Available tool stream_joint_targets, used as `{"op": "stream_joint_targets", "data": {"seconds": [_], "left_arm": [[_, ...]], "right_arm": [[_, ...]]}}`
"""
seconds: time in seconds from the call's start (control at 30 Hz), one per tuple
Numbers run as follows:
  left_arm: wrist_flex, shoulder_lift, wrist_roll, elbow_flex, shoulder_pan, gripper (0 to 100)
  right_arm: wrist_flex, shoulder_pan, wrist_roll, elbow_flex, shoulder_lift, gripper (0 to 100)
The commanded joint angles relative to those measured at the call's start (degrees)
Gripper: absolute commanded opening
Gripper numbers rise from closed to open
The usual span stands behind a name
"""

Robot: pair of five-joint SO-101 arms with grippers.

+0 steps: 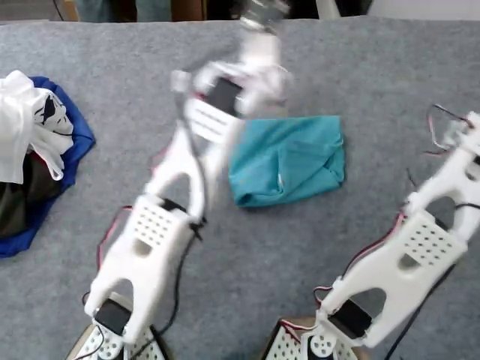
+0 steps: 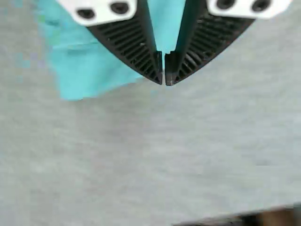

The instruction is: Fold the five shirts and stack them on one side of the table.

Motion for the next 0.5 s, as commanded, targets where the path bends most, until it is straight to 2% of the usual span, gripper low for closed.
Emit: {"op": "stream_joint_targets", "data": {"seconds": [0.0, 0.07, 0.1, 0.2, 0.27, 0.33, 0.47], "left_arm": [[9.5, -1.2, -3.7, -4.3, -7.7, 3], [12.5, -0.6, -6.3, -3.6, -12.0, 3], [13.6, -0.4, -7.4, -2.8, -14.1, 3], [13.7, 0.0, -9.4, 0.7, -20.7, 3], [13.9, -1.0, -14.6, 2.9, -24.3, 3], [13.9, -2.5, -18.0, 8.4, -27.4, 3], [13.9, -10.4, -17.4, 26.6, -32.0, 3]], "right_arm": [[9.1, -9.8, 3.3, -7.7, -3.0, 0.5], [13.4, -14.3, 4.3, -10.8, -2.9, 3.3], [15.5, -16.9, 5.0, -12.1, -2.9, 1.5], [21.9, -25.3, 8.2, -15.2, -2.9, 1.4], [26.0, -31.0, 10.9, -16.7, -2.8, 1.4], [28.8, -35.6, 13.2, -18.3, -2.8, 1.4], [29.6, -40.4, 16.9, -17.6, -2.0, 1.4]]}}
